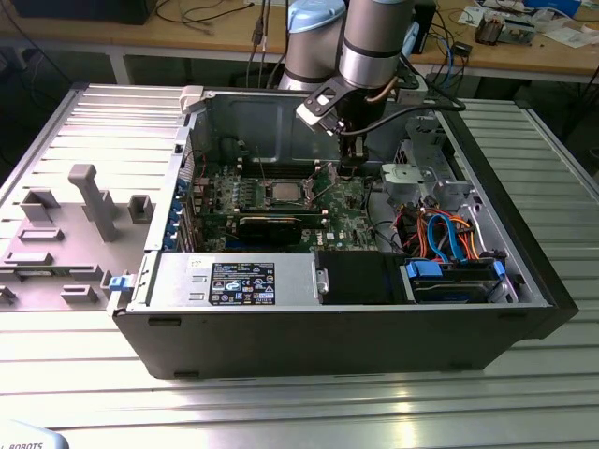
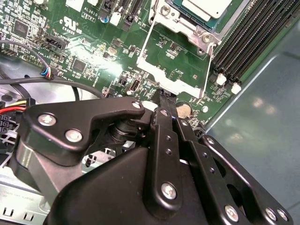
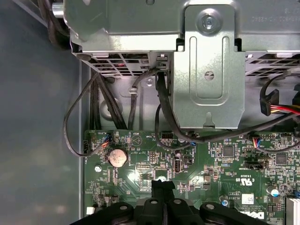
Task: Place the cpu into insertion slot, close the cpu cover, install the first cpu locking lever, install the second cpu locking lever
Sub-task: 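Close the cpu cover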
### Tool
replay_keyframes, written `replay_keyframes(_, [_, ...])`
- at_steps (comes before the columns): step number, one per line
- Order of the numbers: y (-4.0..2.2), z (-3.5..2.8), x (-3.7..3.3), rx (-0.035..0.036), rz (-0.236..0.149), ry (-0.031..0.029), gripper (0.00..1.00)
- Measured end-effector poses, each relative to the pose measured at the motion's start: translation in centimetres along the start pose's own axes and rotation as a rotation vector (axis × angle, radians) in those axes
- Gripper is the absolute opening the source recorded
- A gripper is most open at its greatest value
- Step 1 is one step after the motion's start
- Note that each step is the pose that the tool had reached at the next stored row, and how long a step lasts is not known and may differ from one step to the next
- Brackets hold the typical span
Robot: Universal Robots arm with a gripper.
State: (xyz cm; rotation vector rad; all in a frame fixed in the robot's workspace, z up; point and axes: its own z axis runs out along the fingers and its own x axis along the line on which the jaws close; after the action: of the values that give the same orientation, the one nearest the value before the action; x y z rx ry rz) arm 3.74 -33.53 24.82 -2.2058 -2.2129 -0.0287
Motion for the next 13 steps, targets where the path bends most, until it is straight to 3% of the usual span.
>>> replay_keyframes(11, [-0.36,0.0,0.0,0.0,0.0,0.0,0.11])
replay_keyframes(13, [-0.65,0.0,0.0,0.0,0.0,0.0,0.11])
